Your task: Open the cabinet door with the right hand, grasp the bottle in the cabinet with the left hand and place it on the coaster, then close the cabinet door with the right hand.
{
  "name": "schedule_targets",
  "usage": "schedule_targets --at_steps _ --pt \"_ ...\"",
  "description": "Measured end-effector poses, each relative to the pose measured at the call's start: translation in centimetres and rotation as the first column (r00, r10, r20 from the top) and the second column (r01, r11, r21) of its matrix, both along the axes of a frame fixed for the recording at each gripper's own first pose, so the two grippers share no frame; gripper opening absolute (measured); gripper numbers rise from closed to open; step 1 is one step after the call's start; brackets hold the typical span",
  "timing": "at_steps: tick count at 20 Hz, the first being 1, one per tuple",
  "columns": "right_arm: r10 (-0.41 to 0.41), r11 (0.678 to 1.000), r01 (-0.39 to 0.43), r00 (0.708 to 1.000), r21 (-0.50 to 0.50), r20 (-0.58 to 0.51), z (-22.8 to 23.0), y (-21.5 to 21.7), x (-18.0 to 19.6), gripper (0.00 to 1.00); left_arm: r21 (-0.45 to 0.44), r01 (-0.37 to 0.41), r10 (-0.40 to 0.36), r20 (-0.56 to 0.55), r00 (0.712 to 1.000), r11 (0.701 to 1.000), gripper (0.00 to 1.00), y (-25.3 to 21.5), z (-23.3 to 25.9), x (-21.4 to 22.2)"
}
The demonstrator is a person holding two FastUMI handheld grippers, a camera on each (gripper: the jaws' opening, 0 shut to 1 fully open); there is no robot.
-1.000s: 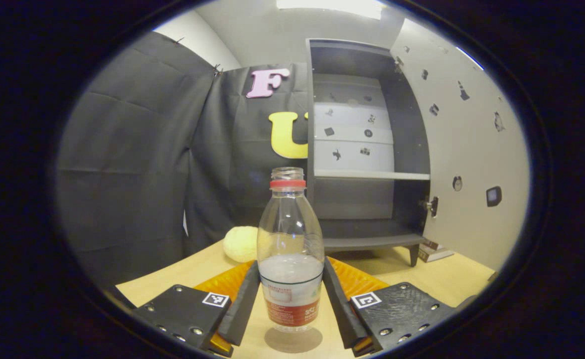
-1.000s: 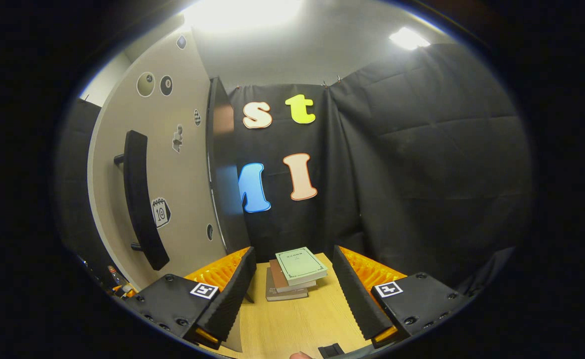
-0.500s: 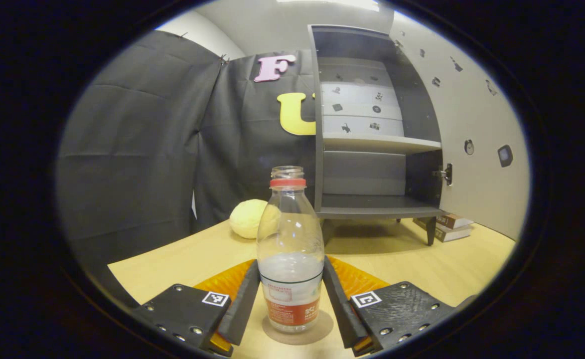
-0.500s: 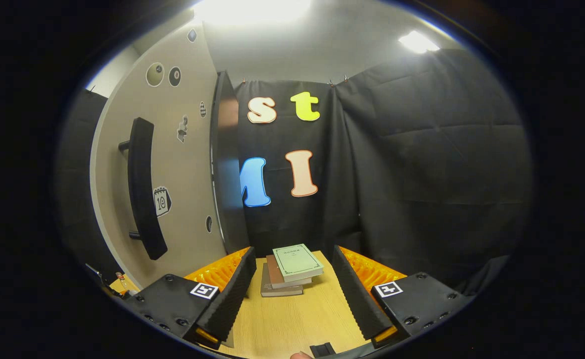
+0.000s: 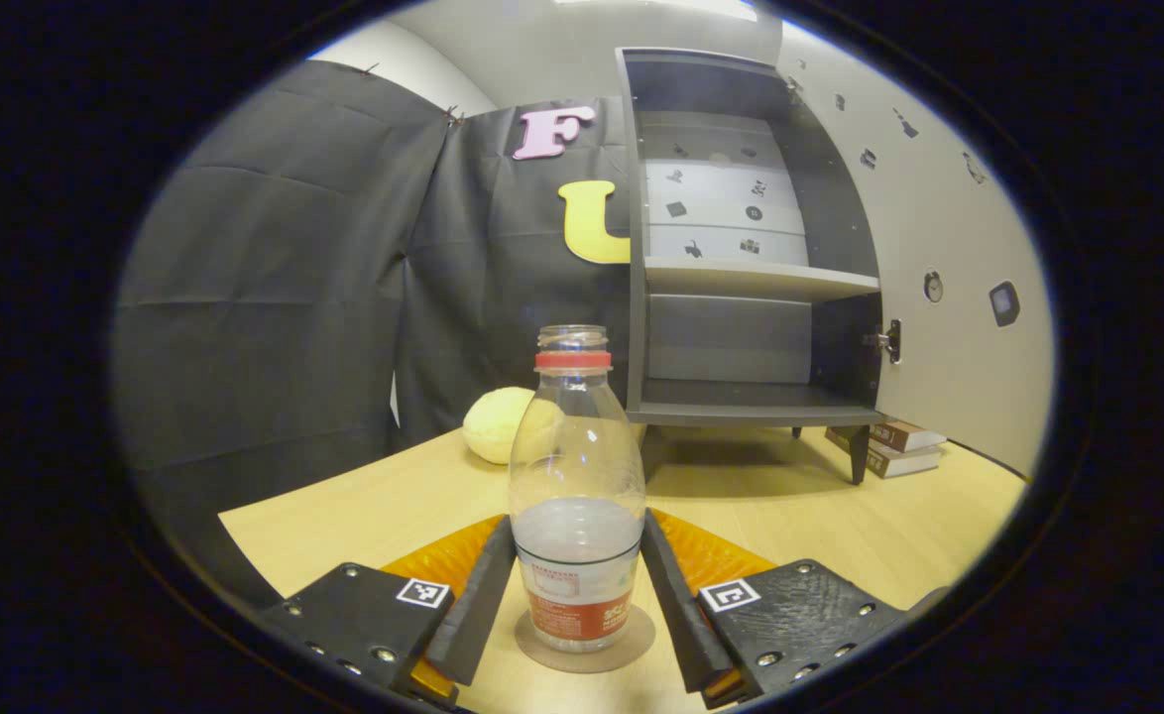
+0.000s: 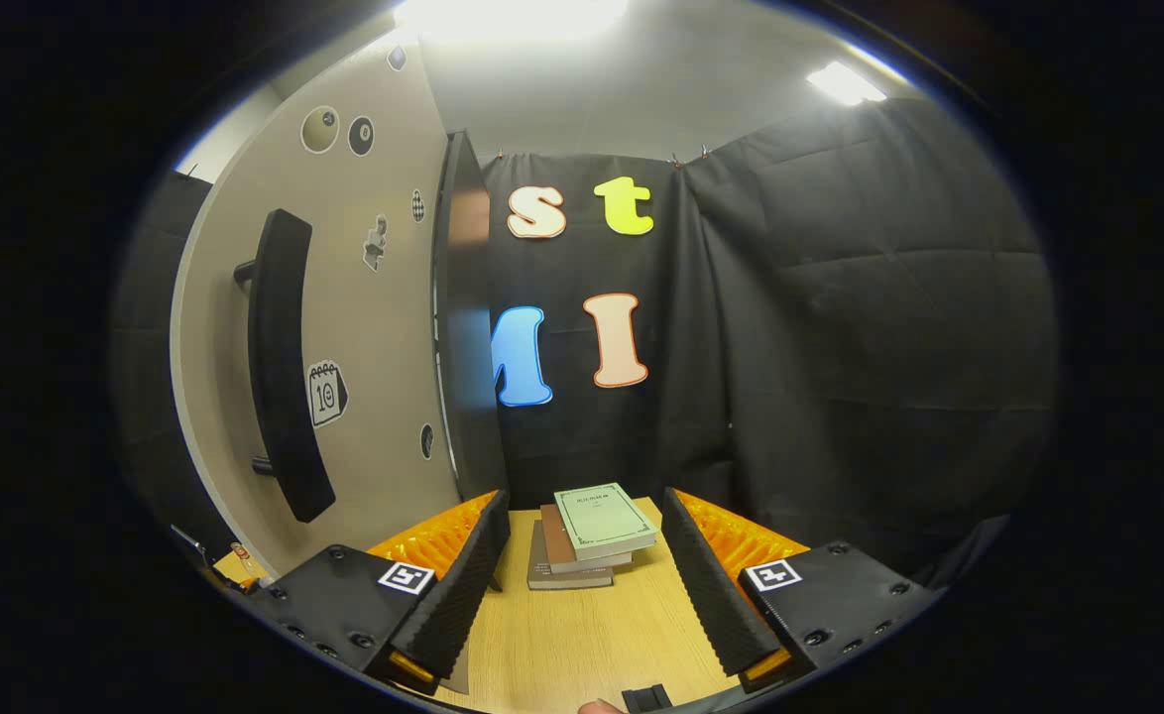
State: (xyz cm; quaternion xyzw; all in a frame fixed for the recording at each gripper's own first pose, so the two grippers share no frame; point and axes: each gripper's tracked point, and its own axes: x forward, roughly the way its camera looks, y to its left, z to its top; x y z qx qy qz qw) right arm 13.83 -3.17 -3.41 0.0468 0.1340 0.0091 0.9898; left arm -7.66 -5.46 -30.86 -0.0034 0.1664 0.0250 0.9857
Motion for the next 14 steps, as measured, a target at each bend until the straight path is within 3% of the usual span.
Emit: schedule_targets --at_steps 13,14 --pt "0.036 0.999 -0.036 0.999 0.021 0.016 0.5 0.5 0.6 0.98 0.008 -0.01 0.01 0.009 1.0 1.0 0.78 0.1 4.3 -0.7" --pt "0.038 0.999 -0.038 0.999 0.023 0.018 0.5 0.5 0.7 0.98 0.008 -0.008 0.008 0.014 1.0 1.0 0.75 0.0 5.1 -0.4"
